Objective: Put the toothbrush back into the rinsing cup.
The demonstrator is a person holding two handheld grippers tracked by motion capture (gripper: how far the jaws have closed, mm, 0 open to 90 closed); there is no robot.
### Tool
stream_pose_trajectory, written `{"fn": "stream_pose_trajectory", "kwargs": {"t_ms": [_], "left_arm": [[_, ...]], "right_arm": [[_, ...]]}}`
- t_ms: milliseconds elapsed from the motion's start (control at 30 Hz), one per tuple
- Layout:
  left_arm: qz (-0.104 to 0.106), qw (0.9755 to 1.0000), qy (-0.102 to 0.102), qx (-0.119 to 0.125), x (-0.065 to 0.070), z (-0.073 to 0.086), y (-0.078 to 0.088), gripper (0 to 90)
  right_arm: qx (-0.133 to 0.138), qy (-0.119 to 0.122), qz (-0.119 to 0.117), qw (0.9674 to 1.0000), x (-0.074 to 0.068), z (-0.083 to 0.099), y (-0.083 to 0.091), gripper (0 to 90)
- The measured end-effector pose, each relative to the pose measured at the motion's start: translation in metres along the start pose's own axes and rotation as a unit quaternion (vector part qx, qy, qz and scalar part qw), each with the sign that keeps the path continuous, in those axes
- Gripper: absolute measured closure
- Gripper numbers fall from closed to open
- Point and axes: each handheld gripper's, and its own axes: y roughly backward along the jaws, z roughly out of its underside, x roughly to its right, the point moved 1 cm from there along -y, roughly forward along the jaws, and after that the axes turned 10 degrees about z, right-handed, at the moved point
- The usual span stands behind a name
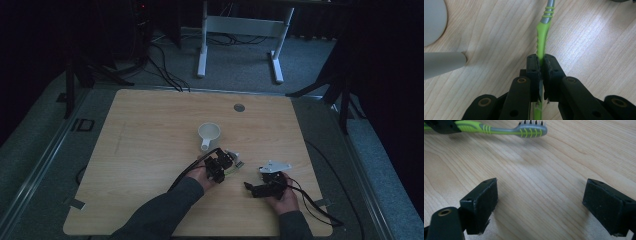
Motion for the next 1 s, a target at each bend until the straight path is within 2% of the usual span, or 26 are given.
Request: {"fn": "stream_pose_trajectory", "kwargs": {"t_ms": [667, 1000], "left_arm": [[0.021, 0.9989, 0.004, 0.041, -0.005, 0.003, 0.016, 84.1], [0.031, 0.9969, 0.016, 0.07, -0.01, 0.006, 0.027, 84.1]], "right_arm": [[-0.001, 0.0, 0.0, 1.0, 0.0, 0.0, 0.0, 12.3], [-0.001, -0.002, 0.0, 1.0, 0.0, 0.0, 0.0, 12.2]]}}
